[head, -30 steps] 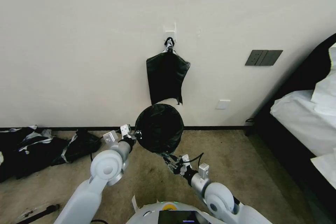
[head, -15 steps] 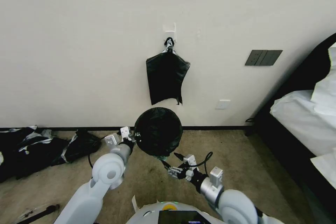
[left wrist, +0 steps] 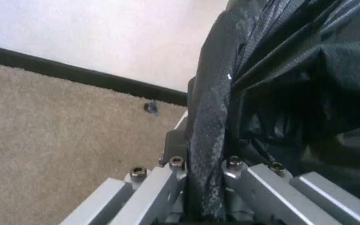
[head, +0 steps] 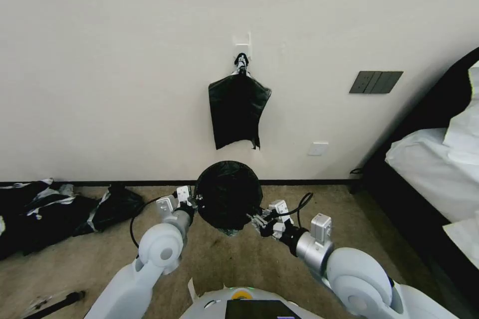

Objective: Place a trash bag onto the trash bin.

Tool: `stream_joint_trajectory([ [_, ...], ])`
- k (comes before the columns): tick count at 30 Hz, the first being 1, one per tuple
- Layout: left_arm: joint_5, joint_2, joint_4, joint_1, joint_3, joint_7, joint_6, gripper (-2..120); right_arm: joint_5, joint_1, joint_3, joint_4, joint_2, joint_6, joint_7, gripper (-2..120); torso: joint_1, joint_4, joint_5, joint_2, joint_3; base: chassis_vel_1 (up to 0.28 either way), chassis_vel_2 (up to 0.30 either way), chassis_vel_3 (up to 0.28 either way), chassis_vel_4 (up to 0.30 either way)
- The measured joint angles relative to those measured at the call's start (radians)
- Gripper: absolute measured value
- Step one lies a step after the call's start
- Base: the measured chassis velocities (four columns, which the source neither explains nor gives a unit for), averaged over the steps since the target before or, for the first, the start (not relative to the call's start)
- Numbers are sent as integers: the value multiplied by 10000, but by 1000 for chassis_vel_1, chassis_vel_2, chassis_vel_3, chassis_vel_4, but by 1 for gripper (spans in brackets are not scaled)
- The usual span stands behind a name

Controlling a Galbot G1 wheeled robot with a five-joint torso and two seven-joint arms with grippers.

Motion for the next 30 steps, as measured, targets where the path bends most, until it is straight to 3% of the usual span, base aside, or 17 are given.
stream_joint_trajectory([
  [4, 587, -235, 79, 97, 494, -144, -64, 1, 421, 1138, -322, -30, 32, -1346, 866, 0, 1, 2, 0, 0, 0, 0, 0, 0, 0],
  [10, 1634, -440, 246, 140, 1141, -200, -178, 1, 952, 2545, -1148, -465, 216, -2230, 1381, 0, 0, 3, 0, 0, 0, 0, 0, 0, 0],
  [18, 2694, -541, 562, -120, 1861, -210, -212, 1, 1469, 4972, -3335, -1853, 727, -2360, 1956, 0, 2, 3, -1, 0, 1, 0, 0, 0, 0],
  [20, 2992, -617, 681, -199, 2013, -211, -211, 1, 1457, 5695, -4273, -2517, 1042, -2358, 2247, 0, 1, 3, 1, 0, 0, 0, 0, 0, 0],
  [30, 3708, -655, 766, -150, 2150, -208, 99, 1, 732, 6709, -5858, -3822, 1866, -2352, 3062, 0, 1, 4, -4, 0, 1, 0, 0, 0, 0],
])
